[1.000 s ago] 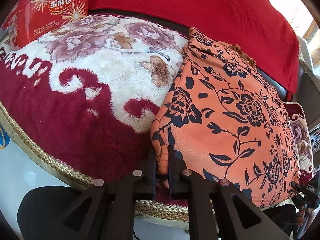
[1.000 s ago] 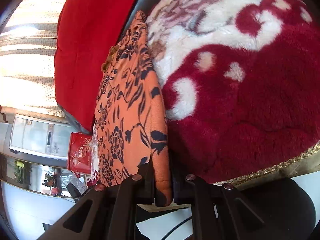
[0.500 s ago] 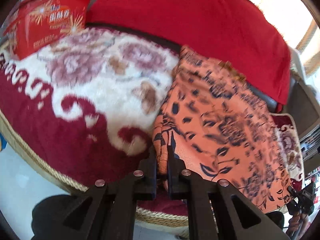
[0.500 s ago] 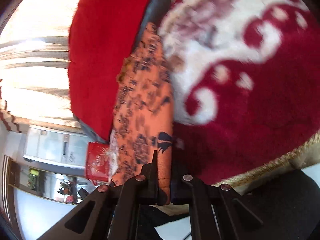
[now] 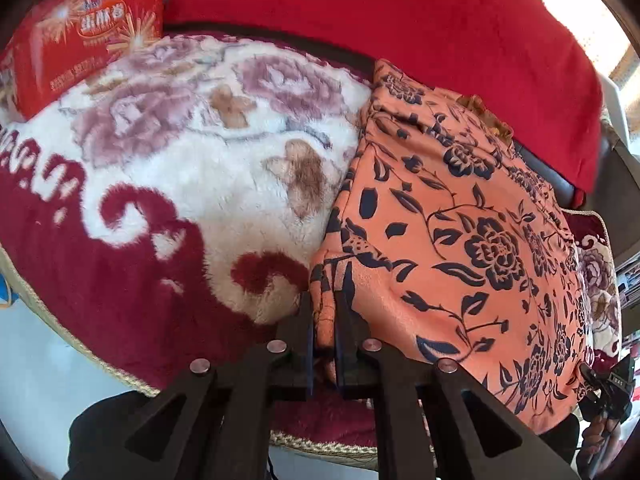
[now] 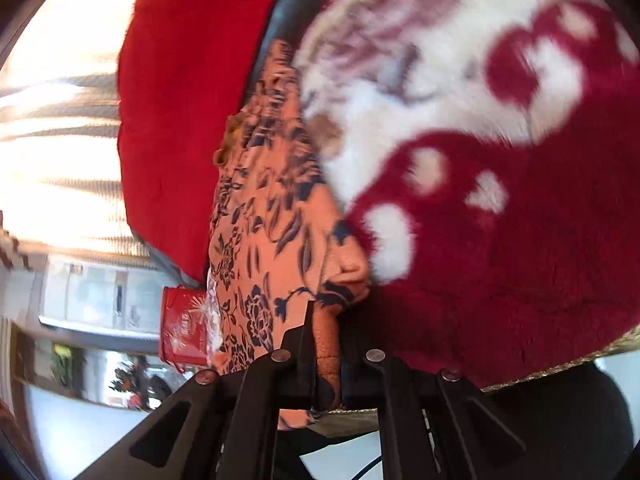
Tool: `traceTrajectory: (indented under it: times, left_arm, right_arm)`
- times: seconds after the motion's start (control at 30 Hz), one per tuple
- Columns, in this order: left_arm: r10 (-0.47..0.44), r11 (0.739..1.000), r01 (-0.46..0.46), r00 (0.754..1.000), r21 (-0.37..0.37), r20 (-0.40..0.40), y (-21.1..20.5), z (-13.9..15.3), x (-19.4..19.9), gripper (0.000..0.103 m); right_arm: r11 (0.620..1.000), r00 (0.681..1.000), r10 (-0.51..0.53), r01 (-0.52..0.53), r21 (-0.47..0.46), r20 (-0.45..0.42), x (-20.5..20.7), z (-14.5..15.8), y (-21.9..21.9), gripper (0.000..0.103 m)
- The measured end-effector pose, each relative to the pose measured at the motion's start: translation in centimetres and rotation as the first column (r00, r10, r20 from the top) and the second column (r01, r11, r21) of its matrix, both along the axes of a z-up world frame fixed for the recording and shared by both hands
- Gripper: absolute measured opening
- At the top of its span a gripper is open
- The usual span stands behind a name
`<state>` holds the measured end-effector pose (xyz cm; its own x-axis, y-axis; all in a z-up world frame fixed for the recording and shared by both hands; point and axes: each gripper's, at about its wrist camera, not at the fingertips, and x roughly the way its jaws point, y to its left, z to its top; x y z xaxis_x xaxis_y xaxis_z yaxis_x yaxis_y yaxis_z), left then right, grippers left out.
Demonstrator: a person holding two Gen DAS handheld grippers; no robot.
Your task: Fold small clothes
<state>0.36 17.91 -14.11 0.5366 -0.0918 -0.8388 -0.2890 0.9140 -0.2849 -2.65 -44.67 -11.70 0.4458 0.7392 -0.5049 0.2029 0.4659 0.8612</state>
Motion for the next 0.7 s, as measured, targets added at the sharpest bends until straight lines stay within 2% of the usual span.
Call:
traceTrajectory:
  times: [0.1,0.17,0.3,0.33,0.4,0.43,0.47,0.5,0.53,0.57,0.6,0.63,0.7]
  left_arm:
    - [-0.068,0.997,0.065,0.994,0.041,0.09,-0.5,3.4,2.6,0.008]
    - [-0.11,0.993,0.101,0.977,0.058,0.183,-0.7,6.9,6.2,0.008]
    - [-0.091,0.996,0.082,0.945,0.041,0.315,0.5,11.6,15.0,0.008]
    - [-0.084,0.996,0.075,0.942,0.04,0.326,0.8,11.9,17.4,0.008]
    - [-0.025,0.999,0.009,0.942,0.049,0.336,1.3,11.3,22.4,0.009]
    - [-0.023,0.998,0.004,0.949,0.058,0.314,1.4,10.2,25.2,0.014]
    - [-0.022,0.998,0.007,0.961,0.058,0.275,1.5,8.8,27.3,0.022]
    - [-0.02,0.998,0.005,0.974,0.067,0.225,1.4,7.1,29.3,0.051]
    - [-0.014,0.997,0.003,0.99,0.074,0.141,1.5,4.7,31.5,0.074]
    - [-0.012,0.997,0.005,0.996,0.083,0.086,1.7,2.9,32.5,0.074]
    - [0.002,0.994,-0.006,0.999,0.107,0.036,1.9,1.3,33.2,0.073]
    - [0.02,0.993,-0.023,1.0,0.12,0.023,2.2,0.8,33.1,0.073]
    - [0.047,0.993,-0.057,0.994,0.103,0.099,3.6,1.7,31.1,0.073]
  right_arm:
    - [0.999,0.996,0.045,-0.045,-0.003,0.081,3.9,3.0,0.3,0.008]
    - [0.998,0.986,0.068,-0.067,-0.009,0.154,8.0,5.3,0.7,0.007]
    - [1.0,0.951,0.005,-0.003,-0.005,0.309,19.2,10.5,0.9,0.007]
    - [0.999,0.949,-0.034,0.035,0.001,0.315,22.2,10.8,0.8,0.008]
    - [0.997,0.952,-0.067,0.071,-0.002,0.298,27.3,10.3,1.3,0.011]
    - [0.997,0.956,-0.066,0.072,-0.012,0.286,29.2,9.5,1.5,0.011]
    - [0.996,0.965,-0.071,0.081,-0.033,0.251,31.4,8.1,1.9,0.019]
    - [0.994,0.977,-0.071,0.087,-0.071,0.201,33.2,6.4,2.3,0.032]
    - [0.99,0.987,-0.07,0.086,-0.11,0.145,34.2,4.9,2.7,0.04]
    - [0.985,0.993,-0.07,0.084,-0.149,0.099,34.6,3.6,3.0,0.058]
    - [0.982,0.993,-0.067,0.083,-0.169,0.097,34.4,3.0,3.3,0.059]
    - [0.982,0.991,-0.066,0.086,-0.168,0.121,33.7,3.0,3.3,0.059]
    - [0.98,0.983,-0.069,0.099,-0.173,0.173,31.6,4.0,2.8,0.066]
